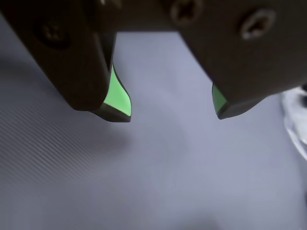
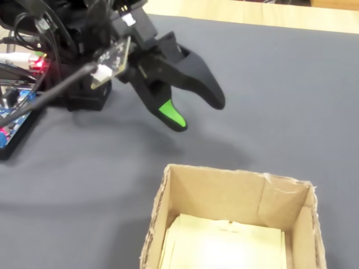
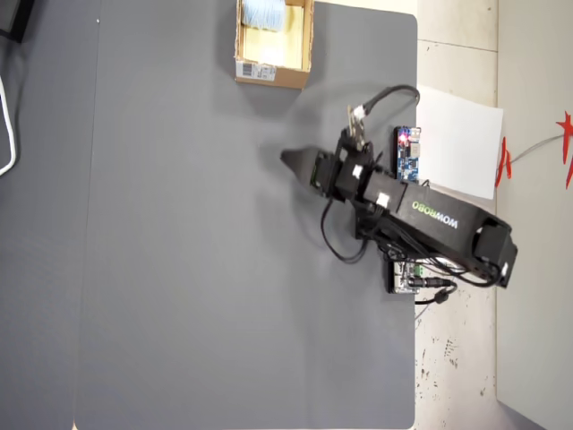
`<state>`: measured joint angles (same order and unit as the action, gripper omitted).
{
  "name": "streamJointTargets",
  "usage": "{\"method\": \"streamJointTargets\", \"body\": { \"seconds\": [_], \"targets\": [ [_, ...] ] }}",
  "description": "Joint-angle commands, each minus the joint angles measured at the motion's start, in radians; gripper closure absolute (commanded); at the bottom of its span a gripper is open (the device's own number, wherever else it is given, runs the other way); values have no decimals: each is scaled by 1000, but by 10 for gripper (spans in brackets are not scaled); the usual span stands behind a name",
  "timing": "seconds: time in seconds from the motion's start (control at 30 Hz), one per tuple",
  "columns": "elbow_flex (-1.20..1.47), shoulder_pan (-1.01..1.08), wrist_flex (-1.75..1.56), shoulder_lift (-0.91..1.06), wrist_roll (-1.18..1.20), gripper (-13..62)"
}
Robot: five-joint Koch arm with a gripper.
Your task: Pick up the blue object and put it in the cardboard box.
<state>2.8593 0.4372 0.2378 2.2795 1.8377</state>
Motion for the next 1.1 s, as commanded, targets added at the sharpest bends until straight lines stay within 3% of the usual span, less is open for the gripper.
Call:
{"method": "streamJointTargets", "body": {
  "seconds": [0.0,0.33,1.07],
  "targets": [
    [-6,-25,-72,87,55,154],
    [114,-224,-66,87,51,148],
    [258,-364,-202,89,49,152]
  ]
}}
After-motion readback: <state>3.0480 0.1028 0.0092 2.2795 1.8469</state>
